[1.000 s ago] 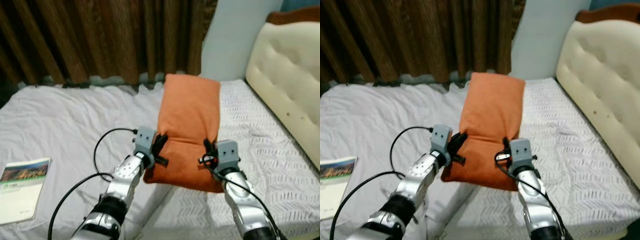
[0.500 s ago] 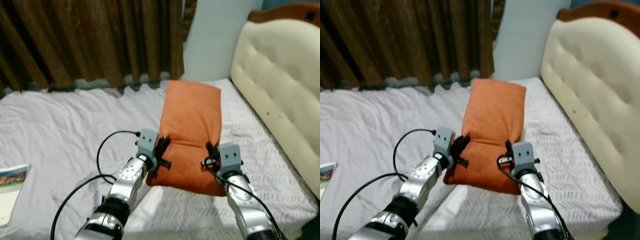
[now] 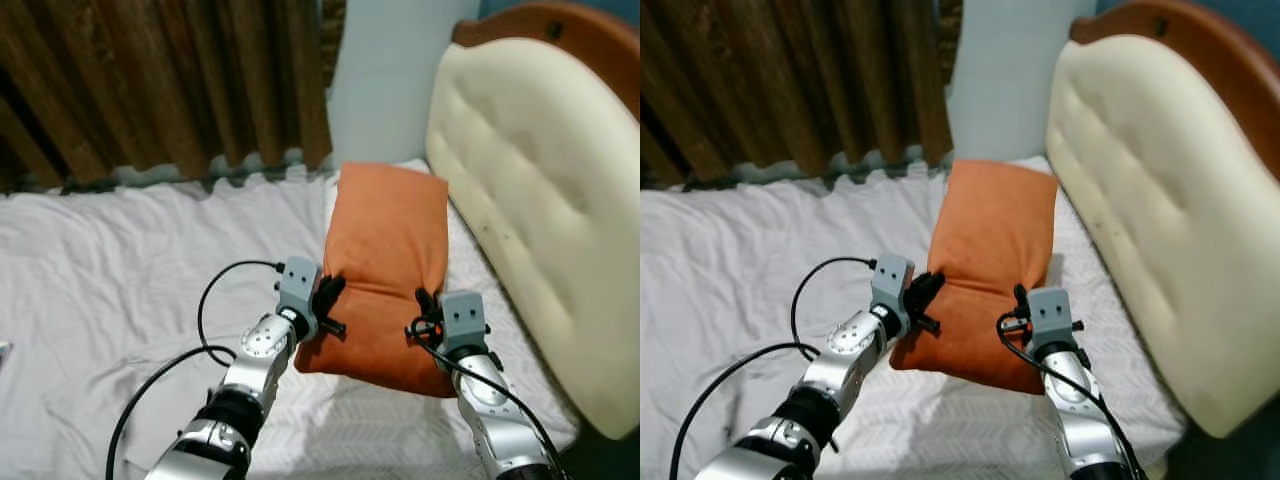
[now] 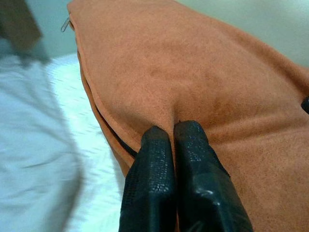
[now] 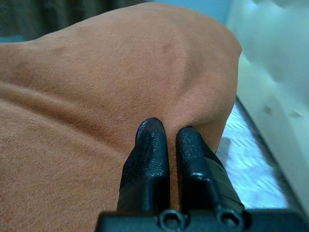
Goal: Clean up the room
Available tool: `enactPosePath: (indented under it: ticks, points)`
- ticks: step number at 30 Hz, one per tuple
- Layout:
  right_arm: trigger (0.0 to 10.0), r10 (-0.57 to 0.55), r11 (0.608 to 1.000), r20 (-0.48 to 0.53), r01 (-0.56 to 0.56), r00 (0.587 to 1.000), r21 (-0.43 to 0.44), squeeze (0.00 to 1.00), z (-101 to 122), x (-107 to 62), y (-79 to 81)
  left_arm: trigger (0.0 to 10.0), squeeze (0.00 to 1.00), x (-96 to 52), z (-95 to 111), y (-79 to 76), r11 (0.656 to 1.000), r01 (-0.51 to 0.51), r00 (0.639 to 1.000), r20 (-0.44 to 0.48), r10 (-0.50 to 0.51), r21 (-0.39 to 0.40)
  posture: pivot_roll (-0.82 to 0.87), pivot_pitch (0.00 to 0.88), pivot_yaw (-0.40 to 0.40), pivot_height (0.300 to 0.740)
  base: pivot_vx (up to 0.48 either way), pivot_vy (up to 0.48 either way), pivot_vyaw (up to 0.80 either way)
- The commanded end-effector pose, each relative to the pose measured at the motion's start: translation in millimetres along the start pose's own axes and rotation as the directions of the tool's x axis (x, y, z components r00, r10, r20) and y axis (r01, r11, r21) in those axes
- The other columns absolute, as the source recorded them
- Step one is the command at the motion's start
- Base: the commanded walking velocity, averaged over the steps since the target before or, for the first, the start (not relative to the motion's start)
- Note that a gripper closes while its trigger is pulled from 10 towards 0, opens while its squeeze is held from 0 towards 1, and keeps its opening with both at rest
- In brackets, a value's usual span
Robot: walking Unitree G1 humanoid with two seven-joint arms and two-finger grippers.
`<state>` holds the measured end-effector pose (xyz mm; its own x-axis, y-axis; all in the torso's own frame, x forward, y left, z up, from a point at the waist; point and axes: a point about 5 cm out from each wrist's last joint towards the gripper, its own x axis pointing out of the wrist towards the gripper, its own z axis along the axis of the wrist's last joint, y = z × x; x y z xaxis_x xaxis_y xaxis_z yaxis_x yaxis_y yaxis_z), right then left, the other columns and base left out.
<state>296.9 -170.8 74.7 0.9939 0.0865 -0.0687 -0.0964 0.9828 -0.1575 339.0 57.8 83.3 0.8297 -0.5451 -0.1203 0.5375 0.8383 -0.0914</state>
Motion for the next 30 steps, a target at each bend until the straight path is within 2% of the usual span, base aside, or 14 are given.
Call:
enactPosePath:
  ticks: [1,8,20,22,25,26,29,30]
  points:
    - [10.0,-0.07,0.997,0.004,0.071,0.998,-0.016,0.0,0.5,-3.2,-18.6,10.0,0.0,1.2,20.4,15.0,0.997,-0.071,0.994,0.088,0.07,0.003,-0.16,0.0,0.058,0.74,0.296,-0.375,0.0]
    - [10.0,-0.067,0.997,-0.005,0.067,0.998,-0.027,0.0,-1.3,-4.4,-19.0,10.0,0.0,1.5,20.2,19.6,0.997,-0.083,0.994,0.075,0.082,0.006,-0.17,0.0,0.058,0.74,0.298,-0.372,0.0]
    - [10.0,-0.023,0.998,-0.043,0.021,0.999,-0.053,0.0,-6.1,-4.3,-16.5,10.0,0.0,2.2,14.5,16.5,0.996,-0.084,0.995,0.051,0.084,0.001,-0.18,0.0,0.061,0.74,0.296,-0.374,0.0]
    - [10.0,0.039,0.996,-0.1,-0.046,0.994,-0.072,0.0,-11.1,0.8,-10.8,10.0,0.0,1.2,7.2,15.8,0.993,-0.117,0.993,0.021,0.117,-0.003,-0.19,0.055,0.064,0.74,0.367,-0.186,0.0]
    - [10.0,0.039,0.996,-0.1,-0.046,0.994,-0.072,0.0,-11.1,0.8,-10.8,10.0,0.0,1.2,7.2,15.8,0.993,-0.117,0.993,0.021,0.117,-0.003,-0.19,0.055,0.064,0.74,0.439,0.0,0.0]
    - [10.0,0.067,0.993,-0.126,-0.078,0.99,-0.086,0.0,-13.8,4.5,-7.8,10.0,0.0,1.5,3.3,14.3,0.993,-0.121,0.993,0.0,0.121,-0.002,-0.2,0.097,0.06,0.74,0.0,0.0,0.0]
    - [10.0,0.116,0.977,-0.214,-0.15,0.97,-0.154,0.0,-25.6,11.1,2.0,10.0,0.0,5.0,-0.2,15.6,0.992,-0.104,0.991,-0.077,0.11,0.072,-0.2,0.285,0.063,0.74,0.0,0.0,0.0]
    - [10.0,0.116,0.977,-0.214,-0.15,0.97,-0.154,0.0,-25.6,11.1,2.0,10.0,0.0,5.0,-0.2,15.6,0.992,-0.104,0.991,-0.077,0.11,0.072,-0.2,0.285,0.063,0.74,0.0,0.0,0.0]
